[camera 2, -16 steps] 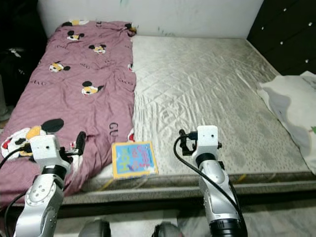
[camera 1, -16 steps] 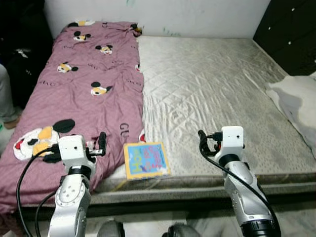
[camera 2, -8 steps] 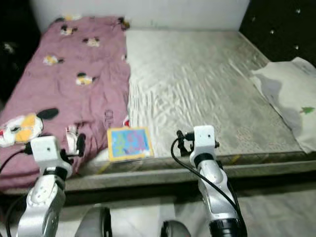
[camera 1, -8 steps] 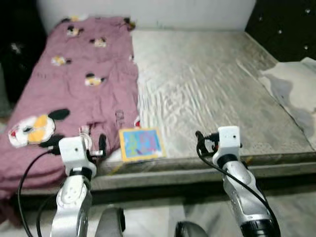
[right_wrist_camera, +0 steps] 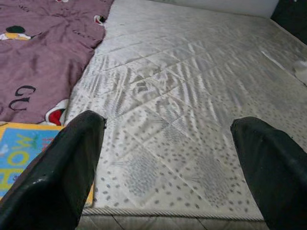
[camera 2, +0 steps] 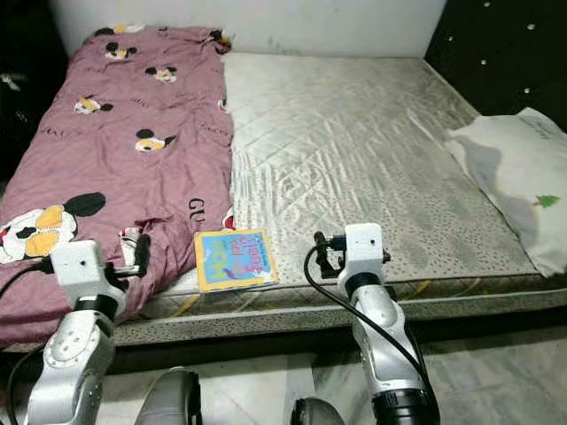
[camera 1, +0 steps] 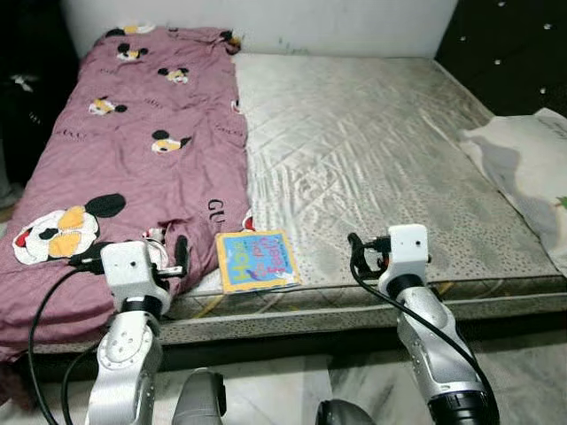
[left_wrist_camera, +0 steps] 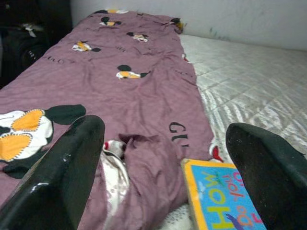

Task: Clean up the room

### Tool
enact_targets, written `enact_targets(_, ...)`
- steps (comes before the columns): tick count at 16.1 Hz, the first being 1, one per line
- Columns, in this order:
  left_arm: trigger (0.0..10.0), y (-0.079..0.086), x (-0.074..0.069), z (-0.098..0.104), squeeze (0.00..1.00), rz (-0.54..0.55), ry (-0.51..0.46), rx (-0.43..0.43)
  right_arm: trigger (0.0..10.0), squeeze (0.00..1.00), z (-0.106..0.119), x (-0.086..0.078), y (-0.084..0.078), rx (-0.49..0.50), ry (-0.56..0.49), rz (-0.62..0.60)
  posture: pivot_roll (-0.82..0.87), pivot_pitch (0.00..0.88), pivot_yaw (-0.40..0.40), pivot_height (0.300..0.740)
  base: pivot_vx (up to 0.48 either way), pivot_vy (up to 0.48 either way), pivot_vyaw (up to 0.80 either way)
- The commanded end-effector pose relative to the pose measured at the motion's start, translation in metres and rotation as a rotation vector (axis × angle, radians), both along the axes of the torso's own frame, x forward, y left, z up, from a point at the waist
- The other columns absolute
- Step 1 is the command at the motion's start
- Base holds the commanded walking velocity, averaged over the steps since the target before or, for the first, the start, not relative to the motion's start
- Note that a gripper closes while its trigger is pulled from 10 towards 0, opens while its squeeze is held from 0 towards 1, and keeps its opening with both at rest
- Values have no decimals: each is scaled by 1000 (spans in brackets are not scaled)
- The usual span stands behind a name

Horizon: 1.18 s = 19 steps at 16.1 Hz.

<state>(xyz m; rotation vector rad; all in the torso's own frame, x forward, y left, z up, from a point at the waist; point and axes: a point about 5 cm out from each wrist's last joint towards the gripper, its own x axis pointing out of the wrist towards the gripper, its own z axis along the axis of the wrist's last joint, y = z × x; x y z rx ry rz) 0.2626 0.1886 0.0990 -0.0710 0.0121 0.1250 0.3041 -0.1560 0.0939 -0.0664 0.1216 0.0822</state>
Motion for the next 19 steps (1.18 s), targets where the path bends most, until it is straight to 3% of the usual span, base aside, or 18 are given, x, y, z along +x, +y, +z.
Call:
enact_targets(1, 10000, -1, 1, 4, 0, -11, -17, -4, 10000, 0, 0, 2, -2, 0, 1, -7, -34, 117, -56, 663, 480, 0, 0)
enact_targets(10, 10000, -3, 4, 3, 0, -21, -7, -9, 10000, 0, 0, 4, -1, 0, 1, -12, -35, 123, -57, 663, 437, 0, 0)
enact_targets(19, 10000, -7, 5, 0, 0, -7, 9, -12, 10000, 0, -1, 4, 2, 0, -4, 11, -28, 112, -56, 663, 0, 0, 0)
